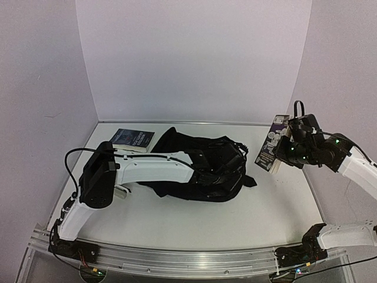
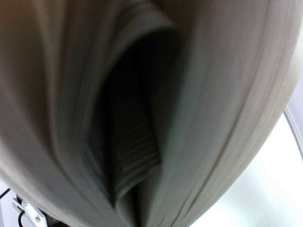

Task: Pack the student bag
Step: Place the book in the student bag.

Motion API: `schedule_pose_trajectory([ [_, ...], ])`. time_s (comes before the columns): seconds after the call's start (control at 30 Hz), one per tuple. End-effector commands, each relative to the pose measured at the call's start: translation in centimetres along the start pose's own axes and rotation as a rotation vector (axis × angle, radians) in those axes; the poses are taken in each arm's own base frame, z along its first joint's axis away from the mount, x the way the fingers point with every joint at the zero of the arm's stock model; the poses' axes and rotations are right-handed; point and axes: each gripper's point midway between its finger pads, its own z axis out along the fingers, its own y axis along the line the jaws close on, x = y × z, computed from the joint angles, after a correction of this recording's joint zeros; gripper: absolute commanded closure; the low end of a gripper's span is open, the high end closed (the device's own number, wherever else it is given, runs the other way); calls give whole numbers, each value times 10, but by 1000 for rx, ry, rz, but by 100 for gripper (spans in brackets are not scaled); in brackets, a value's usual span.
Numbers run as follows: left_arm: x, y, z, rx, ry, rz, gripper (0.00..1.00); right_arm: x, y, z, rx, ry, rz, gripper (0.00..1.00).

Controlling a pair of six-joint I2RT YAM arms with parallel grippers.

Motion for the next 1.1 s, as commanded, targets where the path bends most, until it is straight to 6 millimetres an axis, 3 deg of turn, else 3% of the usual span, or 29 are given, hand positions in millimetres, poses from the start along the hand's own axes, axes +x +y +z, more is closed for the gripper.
schedule_pose_trajectory([
  [0.0,-77,25,-67,-53,-207,-67,95,6,18,-1,-104,39,32,100],
  [0.17,-98,44,-112,-76,-317,-75,100,24,40,1,-238,128,64,100],
  [0.37,-109,43,-143,-4,-376,-63,100,39,78,7,-444,200,170,100],
  [0.47,-109,41,-145,8,-372,-54,100,44,96,18,-514,229,207,100],
  [1.07,-105,4,-145,263,-345,-110,100,71,186,141,-649,349,164,100],
])
